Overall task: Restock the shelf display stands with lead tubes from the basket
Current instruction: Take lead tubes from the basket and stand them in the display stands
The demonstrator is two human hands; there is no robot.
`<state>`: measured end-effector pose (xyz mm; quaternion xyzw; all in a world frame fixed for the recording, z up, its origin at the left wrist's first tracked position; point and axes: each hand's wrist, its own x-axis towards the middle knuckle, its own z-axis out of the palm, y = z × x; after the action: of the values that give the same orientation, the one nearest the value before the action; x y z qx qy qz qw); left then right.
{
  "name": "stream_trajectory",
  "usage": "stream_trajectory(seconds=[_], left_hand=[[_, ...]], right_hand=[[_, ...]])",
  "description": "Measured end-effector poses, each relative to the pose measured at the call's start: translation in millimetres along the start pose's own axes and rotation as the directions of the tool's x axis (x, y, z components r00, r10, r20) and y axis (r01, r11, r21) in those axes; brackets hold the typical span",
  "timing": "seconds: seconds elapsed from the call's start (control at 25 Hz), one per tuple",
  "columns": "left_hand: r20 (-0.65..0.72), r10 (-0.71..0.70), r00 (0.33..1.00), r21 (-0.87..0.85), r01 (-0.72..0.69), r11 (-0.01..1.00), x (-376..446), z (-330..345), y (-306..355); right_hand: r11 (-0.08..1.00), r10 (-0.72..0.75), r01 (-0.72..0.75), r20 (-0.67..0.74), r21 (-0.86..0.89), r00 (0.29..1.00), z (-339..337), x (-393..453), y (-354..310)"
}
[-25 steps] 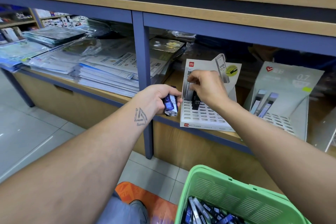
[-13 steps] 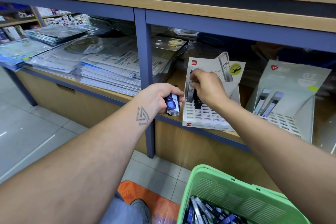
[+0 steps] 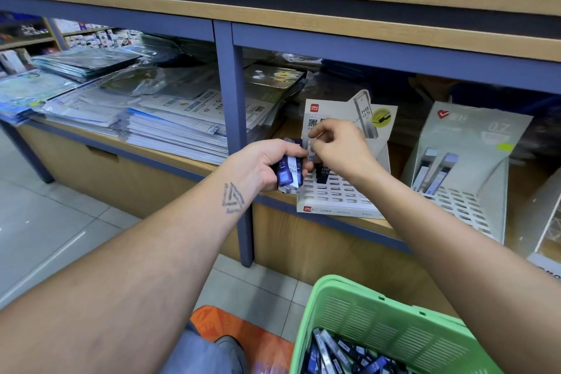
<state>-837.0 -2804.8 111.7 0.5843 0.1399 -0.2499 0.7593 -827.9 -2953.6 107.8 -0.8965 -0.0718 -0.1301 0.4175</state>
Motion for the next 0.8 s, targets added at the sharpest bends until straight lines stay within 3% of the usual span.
stream_trajectory(seconds=[0.12, 0.28, 0.48, 0.64, 0.8], left_hand=[[0.015, 0.020, 1.000, -0.046, -0.020, 0.999, 2, 5, 0], [0.054, 0.015, 0.998, -0.072, -0.011, 0.997, 1, 15, -3], [-0.032, 0.050, 0.998, -0.078, -0.052, 0.996, 5, 21, -7], [-0.060, 0.118, 0.991, -0.109, -0.124, 0.986, 5, 21, -7], [-0.107, 0.128, 0.986, -0.099, -0.139, 0.985, 6, 19, -6]], right_hand=[[0.946, 0.179, -0.229, 0.217, 0.229, 0.959, -9, -22, -5], [0.885, 0.207, -0.340, 0.385, 0.317, 0.899, -21, -39, -7], [0.693, 0.259, -0.569, 0.584, 0.443, 0.769, -31, -48, -3], [0.645, 0.254, -0.545, 0.522, 0.536, 0.814, -30, -47, -1], [0.782, 0.325, -0.430, 0.294, 0.450, 0.899, -31, -39, 1]])
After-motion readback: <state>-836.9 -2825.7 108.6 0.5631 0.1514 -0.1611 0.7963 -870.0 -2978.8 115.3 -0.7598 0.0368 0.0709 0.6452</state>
